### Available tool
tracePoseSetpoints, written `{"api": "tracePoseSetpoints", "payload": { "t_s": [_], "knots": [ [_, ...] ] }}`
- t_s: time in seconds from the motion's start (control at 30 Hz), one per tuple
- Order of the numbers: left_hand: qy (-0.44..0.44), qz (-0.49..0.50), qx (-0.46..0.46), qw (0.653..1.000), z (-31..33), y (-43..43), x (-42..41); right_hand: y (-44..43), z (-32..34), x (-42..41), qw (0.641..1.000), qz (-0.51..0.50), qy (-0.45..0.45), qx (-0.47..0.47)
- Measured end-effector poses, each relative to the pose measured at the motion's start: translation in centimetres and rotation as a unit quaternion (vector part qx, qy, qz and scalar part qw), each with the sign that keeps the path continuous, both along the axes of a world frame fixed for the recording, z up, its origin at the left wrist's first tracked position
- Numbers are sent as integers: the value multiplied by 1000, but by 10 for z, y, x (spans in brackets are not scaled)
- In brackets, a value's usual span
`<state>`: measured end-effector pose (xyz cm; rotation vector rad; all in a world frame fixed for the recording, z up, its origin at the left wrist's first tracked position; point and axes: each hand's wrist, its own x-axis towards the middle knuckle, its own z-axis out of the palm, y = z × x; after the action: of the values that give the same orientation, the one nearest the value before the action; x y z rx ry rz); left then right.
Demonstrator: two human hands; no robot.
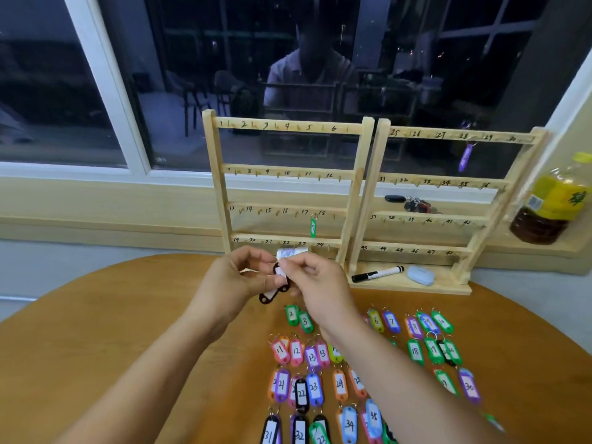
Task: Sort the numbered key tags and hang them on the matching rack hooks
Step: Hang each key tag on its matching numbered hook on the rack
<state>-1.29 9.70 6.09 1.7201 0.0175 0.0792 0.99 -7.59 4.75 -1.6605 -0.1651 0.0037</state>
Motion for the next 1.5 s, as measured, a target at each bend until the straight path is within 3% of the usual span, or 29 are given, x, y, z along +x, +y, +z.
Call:
{"api": "tracePoseSetpoints", "payload": {
  "t_s": [0.23, 0.43, 0.63, 1.0, 1.5],
  "knots": [
    [44, -17, -115, 992, 21, 22, -6, 19, 45, -2, 998, 28, -45, 18],
    [-12, 24, -48, 998, 54, 53, 6, 48, 109, 38, 988, -1, -142, -55],
    [-107, 71, 37, 991, 104, 81, 40, 86, 173, 93, 955, -72, -257, -126],
    [-221, 115, 149, 957, 174, 97, 102, 118, 171, 130, 940, -143, -255, -177],
    [-192, 110, 239, 945, 198, 86, 128, 118, 174, 123, 923, -132, -230, -277]
  ]
}}
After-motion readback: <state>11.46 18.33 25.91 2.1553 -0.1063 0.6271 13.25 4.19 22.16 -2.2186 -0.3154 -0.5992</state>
